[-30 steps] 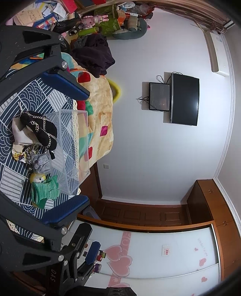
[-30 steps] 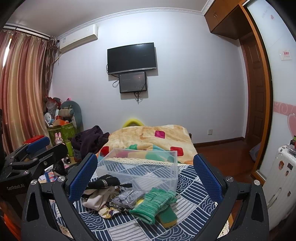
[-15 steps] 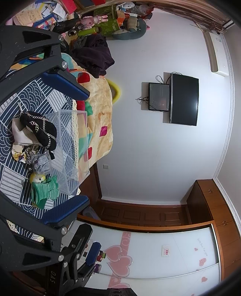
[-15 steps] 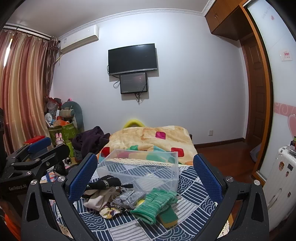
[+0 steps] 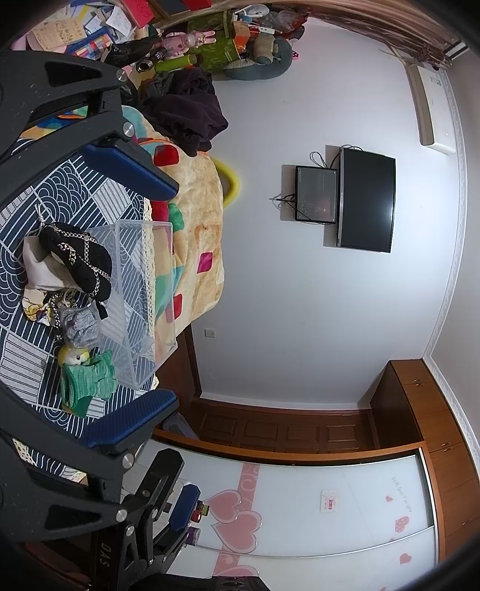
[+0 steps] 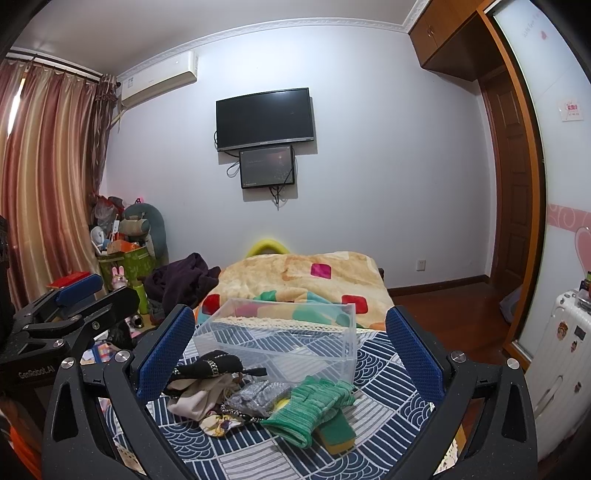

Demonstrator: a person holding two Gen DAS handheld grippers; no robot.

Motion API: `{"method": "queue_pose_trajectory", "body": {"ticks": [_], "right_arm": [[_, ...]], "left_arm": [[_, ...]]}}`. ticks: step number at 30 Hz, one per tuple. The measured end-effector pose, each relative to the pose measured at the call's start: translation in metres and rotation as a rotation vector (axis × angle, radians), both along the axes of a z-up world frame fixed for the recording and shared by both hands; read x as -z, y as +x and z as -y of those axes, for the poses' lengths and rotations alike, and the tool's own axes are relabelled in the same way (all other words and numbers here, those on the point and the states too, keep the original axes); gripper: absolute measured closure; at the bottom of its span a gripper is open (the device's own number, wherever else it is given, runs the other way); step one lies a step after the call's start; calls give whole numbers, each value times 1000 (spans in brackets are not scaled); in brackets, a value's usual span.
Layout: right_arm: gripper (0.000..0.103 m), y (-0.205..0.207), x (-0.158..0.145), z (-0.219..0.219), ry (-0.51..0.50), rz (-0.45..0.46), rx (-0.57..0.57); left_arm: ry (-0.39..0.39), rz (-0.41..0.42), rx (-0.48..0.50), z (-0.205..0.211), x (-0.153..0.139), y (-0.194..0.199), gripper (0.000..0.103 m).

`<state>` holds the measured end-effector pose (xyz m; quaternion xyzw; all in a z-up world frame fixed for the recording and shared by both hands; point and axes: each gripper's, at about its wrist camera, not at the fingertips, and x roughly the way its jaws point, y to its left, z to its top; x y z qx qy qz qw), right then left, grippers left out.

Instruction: Organize soft objects

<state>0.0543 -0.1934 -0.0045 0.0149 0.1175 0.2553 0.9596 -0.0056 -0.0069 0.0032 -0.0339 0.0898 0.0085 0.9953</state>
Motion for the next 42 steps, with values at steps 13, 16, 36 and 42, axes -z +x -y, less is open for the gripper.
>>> {"method": "queue_pose_trajectory", "body": {"ticks": [13,16,36,42], "right_arm": [[0,0,1,1,2,0,0],[0,0,0,1,2,-1,0],[0,38,51,1,-74,-173,-2],[4,55,78,0,-106,-278,-7]], "left_arm": [[0,2,0,0,-1,1,0],[0,2,-1,0,-1,1,0],[-49,-281,-28,-24,75,68,0],[-104,-344,-30,-36,100,84,19]]}}
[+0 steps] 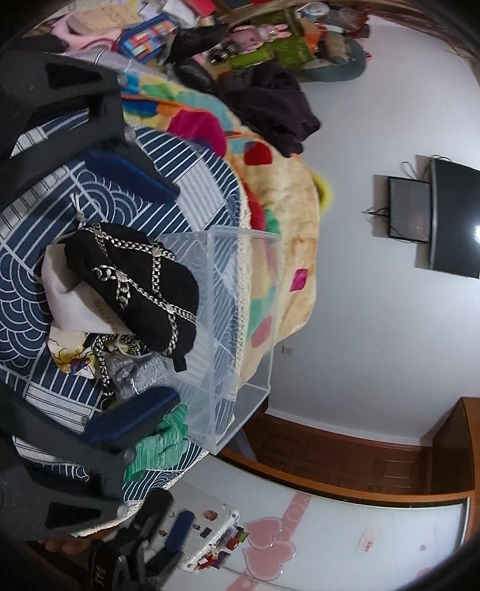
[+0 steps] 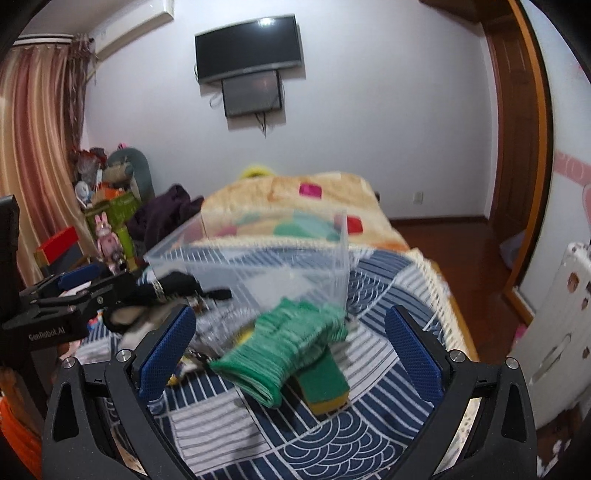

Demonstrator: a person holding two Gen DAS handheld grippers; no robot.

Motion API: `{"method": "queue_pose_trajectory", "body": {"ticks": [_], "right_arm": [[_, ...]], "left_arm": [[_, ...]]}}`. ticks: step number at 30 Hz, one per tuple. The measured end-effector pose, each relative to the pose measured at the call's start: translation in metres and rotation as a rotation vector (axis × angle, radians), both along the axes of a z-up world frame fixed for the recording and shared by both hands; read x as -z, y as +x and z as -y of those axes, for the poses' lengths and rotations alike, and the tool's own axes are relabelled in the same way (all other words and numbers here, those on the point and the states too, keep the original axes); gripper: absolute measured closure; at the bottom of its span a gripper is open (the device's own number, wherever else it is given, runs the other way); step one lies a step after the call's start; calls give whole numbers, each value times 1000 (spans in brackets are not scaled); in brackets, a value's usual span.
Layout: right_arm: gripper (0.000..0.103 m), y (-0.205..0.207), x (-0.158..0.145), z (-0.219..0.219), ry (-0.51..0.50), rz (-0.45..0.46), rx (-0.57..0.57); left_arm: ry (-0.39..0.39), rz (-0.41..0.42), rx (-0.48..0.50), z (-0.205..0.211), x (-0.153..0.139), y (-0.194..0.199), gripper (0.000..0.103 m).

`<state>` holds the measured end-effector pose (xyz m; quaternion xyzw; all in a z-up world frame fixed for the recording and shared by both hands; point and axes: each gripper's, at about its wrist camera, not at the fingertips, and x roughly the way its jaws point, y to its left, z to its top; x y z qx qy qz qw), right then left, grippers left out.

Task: Organize soft objects
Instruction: 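Grasp the black chain bag with the left tool while the right grasps the green glove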

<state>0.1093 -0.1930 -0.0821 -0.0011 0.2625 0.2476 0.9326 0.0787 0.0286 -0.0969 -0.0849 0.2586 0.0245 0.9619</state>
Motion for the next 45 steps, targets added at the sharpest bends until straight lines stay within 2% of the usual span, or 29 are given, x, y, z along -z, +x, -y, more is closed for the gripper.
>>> {"method": "queue_pose_trajectory", "body": {"ticks": [2,3,7,11,12,16,17,19,22,36,38,40,41,43,45], "right_arm": [[13,4,8,-1,2,-43,-18],[21,7,11,-1,4,-67,-30],[30,14,24,-6,-4,-126,-43],[40,18,34,-7,-3,-167,-39],[45,18,35,-7,0,-178,-43],[65,19,41,-3,29,-217,-53],[68,20,40,-4,32,-215,-54],[82,16,38,0,42,-208,-59],[91,18,34,0,52,-197,-62],[95,4,-13,5,76,-40,-62],[95,6,-15,6,71,-36,-54],[93,12,-9,6,57,-72,-47],[90,16,-7,5,44,-89,-36],[62,25,4,2,23,-123,-20],[51,28,11,2,14,-131,-11]], "left_arm": [[-21,-28,14,-3,7,7,26],[-25,-34,14,-3,9,9,28],[-47,-52,28,-6,19,14,33],[-85,-67,40,-9,24,17,52],[-90,-71,47,-9,25,18,60],[-94,-83,74,-5,27,17,78],[-94,-85,84,-3,27,17,79],[-90,-84,82,0,25,15,81],[-94,-62,88,1,17,9,84],[-86,106,120,-5,-51,-20,84],[-81,118,119,-7,-58,-18,84],[-79,125,118,-9,-64,-14,84],[-79,127,118,-10,-67,-12,84],[-77,132,116,-13,-70,-8,84],[-77,134,114,-16,-74,-2,84]]}}
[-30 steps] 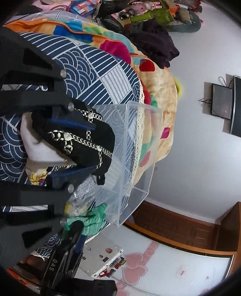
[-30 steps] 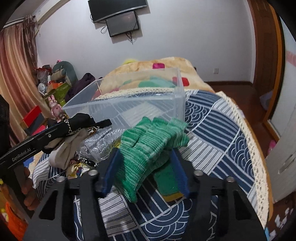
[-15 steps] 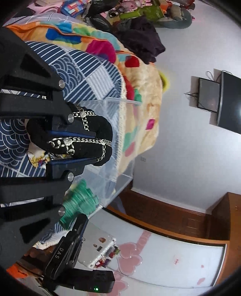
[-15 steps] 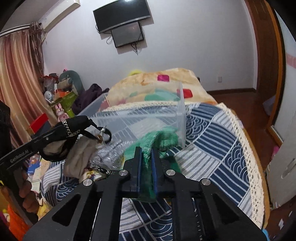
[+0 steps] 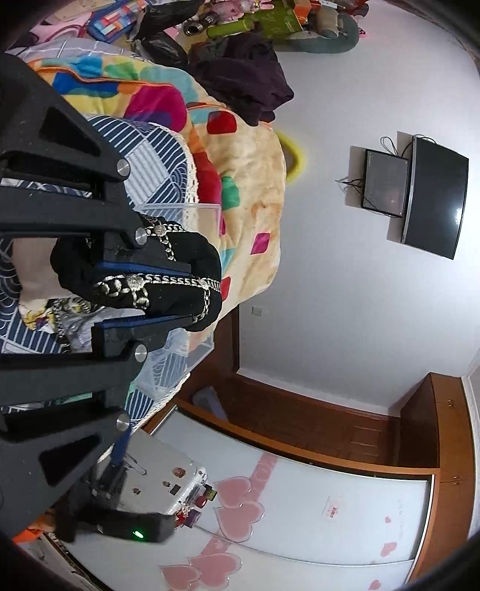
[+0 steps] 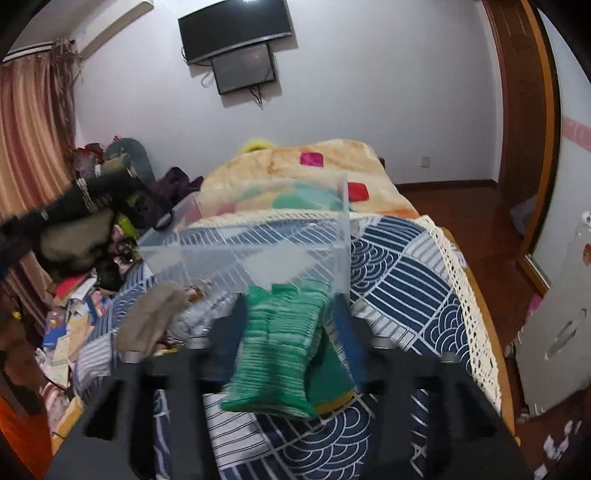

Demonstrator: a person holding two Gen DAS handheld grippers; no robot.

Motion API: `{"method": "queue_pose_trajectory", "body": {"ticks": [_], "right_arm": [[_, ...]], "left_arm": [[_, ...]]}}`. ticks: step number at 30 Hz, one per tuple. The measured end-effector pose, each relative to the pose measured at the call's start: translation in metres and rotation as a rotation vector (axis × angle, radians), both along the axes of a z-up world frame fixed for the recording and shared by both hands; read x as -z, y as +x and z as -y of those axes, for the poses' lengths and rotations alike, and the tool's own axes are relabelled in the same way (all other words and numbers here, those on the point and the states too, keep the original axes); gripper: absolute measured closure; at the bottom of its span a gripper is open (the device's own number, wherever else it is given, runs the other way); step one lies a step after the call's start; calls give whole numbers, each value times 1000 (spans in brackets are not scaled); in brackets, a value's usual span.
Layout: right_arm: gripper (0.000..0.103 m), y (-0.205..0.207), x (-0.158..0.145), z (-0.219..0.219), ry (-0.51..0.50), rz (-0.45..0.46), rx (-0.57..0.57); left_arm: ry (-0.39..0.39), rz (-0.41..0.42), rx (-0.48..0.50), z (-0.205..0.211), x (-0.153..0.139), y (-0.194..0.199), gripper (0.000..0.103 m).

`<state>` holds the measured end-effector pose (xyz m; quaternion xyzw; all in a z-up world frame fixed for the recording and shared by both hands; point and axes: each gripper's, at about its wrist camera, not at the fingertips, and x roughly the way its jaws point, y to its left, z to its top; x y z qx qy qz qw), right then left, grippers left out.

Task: Organize soft objects
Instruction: 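Grasp the black chain bag with the left tool while the right grasps the green glove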

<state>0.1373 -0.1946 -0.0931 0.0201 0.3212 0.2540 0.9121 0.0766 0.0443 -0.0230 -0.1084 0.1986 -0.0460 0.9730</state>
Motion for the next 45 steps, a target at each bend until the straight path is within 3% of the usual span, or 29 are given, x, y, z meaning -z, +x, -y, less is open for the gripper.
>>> {"method": "queue_pose_trajectory", "body": {"ticks": [5,6,7,8,12,19,25,33,41,43,45], "right_arm": [[51,13,22,-8,-60,-59,-12],[55,14,26,-10,-59,-72,-24],[79,15,29,-11,-56,-82,-46],[88,13,29,-13,-55,-91,-66],[95,2,18,-16,-70,-38,-87],[96,1,-29,-12,-37,99,-72],[95,38,-55,-26,-35,163,-40],[95,88,-34,-59,-114,89,-24],[95,105,-3,-72,-218,-26,-54],[95,106,1,-73,-240,-45,-70],[95,104,5,-72,-251,-61,-85]], "left_arm": [[2,-8,-3,-4,-2,16,84],[7,-10,-6,-4,-2,20,84],[15,-13,-11,-4,-2,24,84],[23,-17,-16,-5,-1,29,84],[46,-43,-23,-4,3,48,84],[98,-62,-32,2,9,76,84],[134,-116,-35,6,21,107,84],[210,-251,-33,15,54,152,84],[183,-370,54,20,80,165,83],[194,-372,63,24,81,162,78],[219,-360,68,28,80,158,64]]}}
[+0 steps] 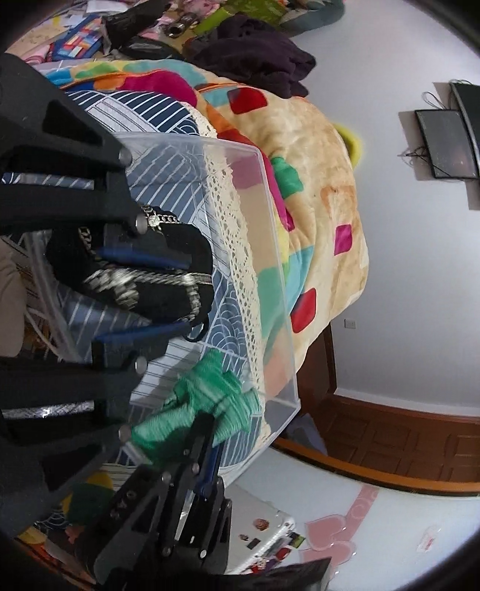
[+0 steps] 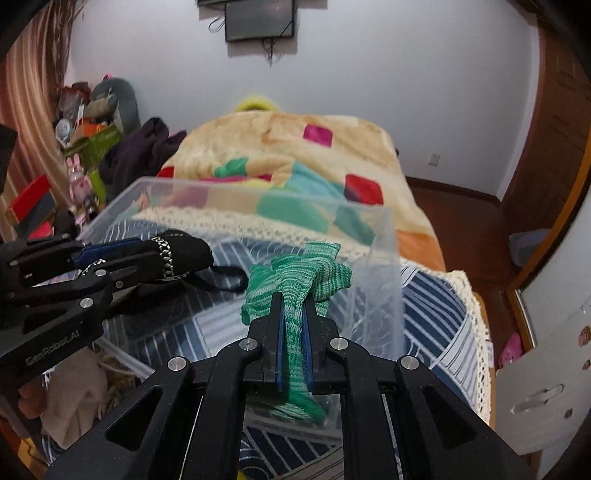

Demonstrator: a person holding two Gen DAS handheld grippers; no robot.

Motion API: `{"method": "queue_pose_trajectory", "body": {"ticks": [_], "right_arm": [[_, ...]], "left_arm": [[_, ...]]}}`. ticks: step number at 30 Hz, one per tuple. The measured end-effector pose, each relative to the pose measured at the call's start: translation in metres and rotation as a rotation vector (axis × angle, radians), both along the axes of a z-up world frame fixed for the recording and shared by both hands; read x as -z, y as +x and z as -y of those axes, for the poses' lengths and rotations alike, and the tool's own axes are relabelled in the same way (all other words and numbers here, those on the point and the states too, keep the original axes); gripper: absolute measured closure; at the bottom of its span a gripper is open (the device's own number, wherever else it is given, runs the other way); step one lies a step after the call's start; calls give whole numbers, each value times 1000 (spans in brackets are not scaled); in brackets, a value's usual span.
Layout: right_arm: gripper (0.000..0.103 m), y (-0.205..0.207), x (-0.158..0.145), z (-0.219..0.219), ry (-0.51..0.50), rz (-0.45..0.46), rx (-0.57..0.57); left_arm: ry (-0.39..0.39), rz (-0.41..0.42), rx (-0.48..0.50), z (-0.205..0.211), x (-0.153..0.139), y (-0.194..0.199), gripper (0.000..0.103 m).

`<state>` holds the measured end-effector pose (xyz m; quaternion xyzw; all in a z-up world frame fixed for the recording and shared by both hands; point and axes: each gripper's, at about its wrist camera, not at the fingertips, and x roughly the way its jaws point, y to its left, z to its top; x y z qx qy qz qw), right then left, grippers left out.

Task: Organize soft objects
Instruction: 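Grasp the black chain bag with the left tool while the right grasps the green glove, then grasp the white cloth bag with the left tool while the right grasps the green sponge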

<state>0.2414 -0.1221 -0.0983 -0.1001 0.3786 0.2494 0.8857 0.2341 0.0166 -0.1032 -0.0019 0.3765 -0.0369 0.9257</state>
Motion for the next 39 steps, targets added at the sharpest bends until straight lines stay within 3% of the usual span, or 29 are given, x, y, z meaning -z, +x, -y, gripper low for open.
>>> {"method": "queue_pose_trajectory", "body": {"ticks": [2,9,13,19,27,39], "right_arm": [[95,-4,1,1,-7,-4,-11],[90,-21,-14,8,17,38,-37],[75,-39,-29,15,48,87,-43],[47,-67,-51,31,116,167,-41],[45,-86,-40,54,132,174,-8],[45,-101,14,72,68,38,7]], "left_arm": [[29,21,-1,3,-2,-6,53],[4,101,-24,-1,-26,-36,42],[-8,151,-32,-4,-42,-55,35],[34,217,-67,-6,-54,-85,6],[-2,153,-58,-10,-32,-111,5],[8,-7,-46,-4,24,-134,5]]}}
